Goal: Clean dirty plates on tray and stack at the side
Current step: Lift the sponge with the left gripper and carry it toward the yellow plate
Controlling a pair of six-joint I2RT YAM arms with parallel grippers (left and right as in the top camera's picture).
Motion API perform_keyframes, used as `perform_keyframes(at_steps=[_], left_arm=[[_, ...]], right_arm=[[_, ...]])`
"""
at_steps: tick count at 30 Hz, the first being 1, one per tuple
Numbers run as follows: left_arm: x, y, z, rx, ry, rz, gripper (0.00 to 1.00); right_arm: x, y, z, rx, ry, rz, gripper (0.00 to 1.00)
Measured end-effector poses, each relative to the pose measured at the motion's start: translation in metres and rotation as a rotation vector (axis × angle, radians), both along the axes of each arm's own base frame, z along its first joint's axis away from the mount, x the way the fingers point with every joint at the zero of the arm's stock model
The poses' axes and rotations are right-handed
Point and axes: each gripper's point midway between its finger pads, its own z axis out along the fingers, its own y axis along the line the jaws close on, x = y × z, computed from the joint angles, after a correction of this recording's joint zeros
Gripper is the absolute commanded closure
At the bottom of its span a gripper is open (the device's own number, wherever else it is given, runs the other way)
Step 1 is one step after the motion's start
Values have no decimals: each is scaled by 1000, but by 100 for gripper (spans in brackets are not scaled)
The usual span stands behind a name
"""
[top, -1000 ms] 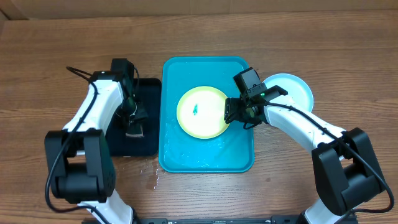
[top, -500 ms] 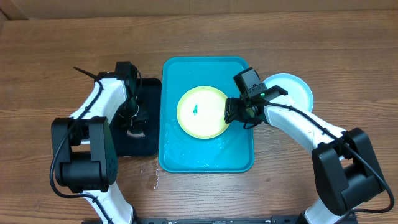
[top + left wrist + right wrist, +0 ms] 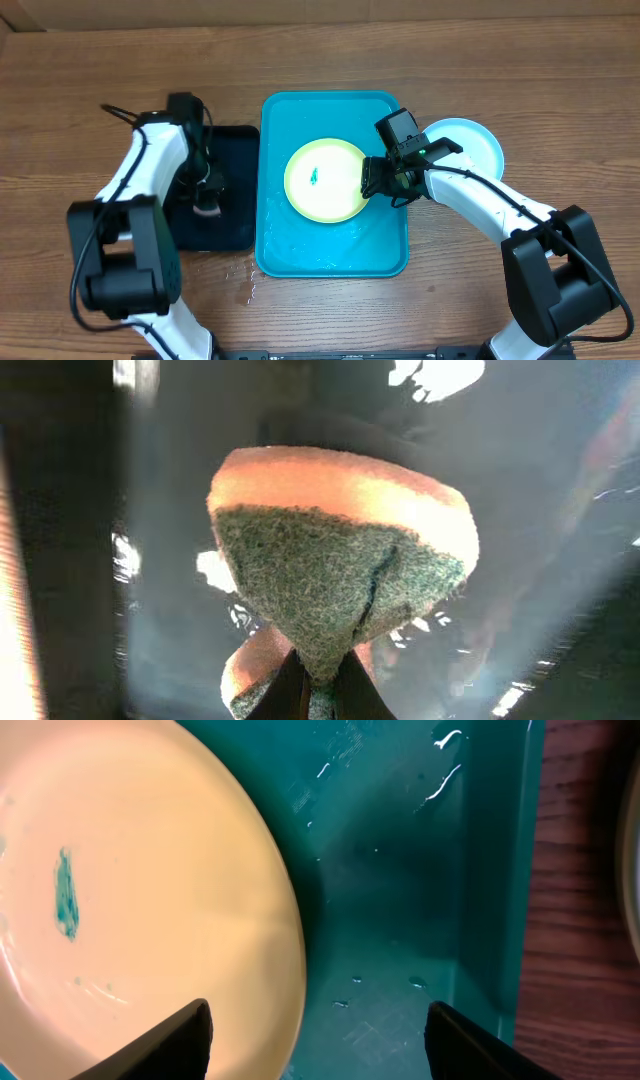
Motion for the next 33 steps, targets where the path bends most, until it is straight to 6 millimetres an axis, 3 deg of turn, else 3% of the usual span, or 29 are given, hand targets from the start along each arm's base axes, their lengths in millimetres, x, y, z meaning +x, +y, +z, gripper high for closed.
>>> perform_keyframes(at_steps=[5, 15, 18, 24, 33], left_arm=[[20, 1, 41, 13, -159, -65, 96], [27, 2, 98, 33, -326, -95, 96], [26, 2, 107, 36, -352, -96, 96], [21, -6, 109, -6, -346, -106, 96], [18, -19, 108, -37, -333, -132, 96]], right_arm=[[1, 0, 0, 1, -3, 0, 30], [1, 0, 0, 1, -2, 0, 31], [3, 1, 1, 7, -12, -2, 35], [5, 3, 2, 19, -17, -16, 52], [5, 3, 2, 21, -15, -22, 54]])
